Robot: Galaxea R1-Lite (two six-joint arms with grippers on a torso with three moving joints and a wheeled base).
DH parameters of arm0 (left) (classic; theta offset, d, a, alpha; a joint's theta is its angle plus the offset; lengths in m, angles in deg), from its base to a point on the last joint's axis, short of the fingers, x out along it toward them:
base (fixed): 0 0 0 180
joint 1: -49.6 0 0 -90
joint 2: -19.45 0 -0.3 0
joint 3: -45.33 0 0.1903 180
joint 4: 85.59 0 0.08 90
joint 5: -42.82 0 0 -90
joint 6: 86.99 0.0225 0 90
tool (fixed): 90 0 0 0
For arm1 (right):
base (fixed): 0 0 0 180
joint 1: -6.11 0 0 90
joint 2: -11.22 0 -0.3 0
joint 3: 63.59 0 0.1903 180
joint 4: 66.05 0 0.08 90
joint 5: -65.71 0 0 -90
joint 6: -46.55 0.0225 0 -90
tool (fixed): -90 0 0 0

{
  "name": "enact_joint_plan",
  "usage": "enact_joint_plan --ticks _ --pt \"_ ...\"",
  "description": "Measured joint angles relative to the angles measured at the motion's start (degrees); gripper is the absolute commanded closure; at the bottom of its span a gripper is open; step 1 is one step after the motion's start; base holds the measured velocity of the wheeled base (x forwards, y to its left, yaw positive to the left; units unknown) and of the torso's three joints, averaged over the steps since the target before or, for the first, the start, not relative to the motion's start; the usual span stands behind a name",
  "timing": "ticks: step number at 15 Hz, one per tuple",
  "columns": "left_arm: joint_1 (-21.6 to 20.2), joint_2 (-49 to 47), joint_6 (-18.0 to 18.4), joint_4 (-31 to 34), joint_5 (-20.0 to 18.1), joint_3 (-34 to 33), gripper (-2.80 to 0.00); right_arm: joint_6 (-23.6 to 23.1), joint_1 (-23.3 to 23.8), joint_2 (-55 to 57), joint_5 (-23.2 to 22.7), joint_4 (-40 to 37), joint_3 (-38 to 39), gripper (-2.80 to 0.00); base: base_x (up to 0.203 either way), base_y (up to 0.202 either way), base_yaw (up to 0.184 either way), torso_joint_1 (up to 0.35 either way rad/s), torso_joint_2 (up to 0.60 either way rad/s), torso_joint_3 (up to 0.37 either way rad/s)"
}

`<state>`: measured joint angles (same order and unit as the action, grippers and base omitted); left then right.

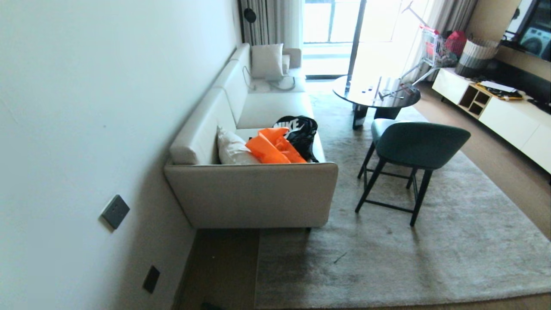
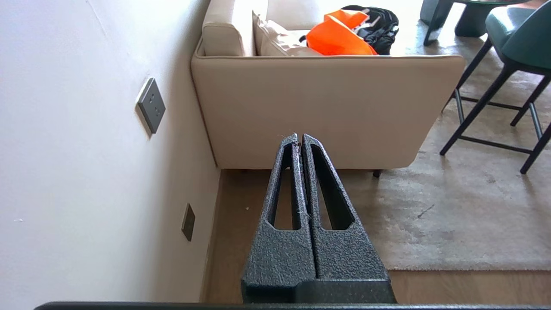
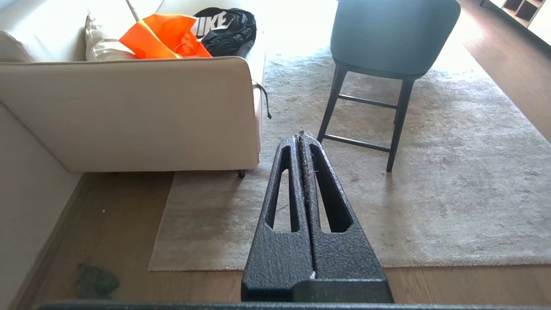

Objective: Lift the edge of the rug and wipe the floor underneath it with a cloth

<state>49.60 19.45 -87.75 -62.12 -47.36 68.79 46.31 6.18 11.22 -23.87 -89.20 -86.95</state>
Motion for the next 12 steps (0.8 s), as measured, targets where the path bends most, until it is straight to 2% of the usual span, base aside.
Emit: enact_joint_plan --ticks 12 --pt "0.0 0.0 0.0 0.0 0.0 0.0 0.0 -0.2 0.1 0.0 0.0 0.0 0.0 0.0 0.0 0.0 0.0 0.0 0.0 0.0"
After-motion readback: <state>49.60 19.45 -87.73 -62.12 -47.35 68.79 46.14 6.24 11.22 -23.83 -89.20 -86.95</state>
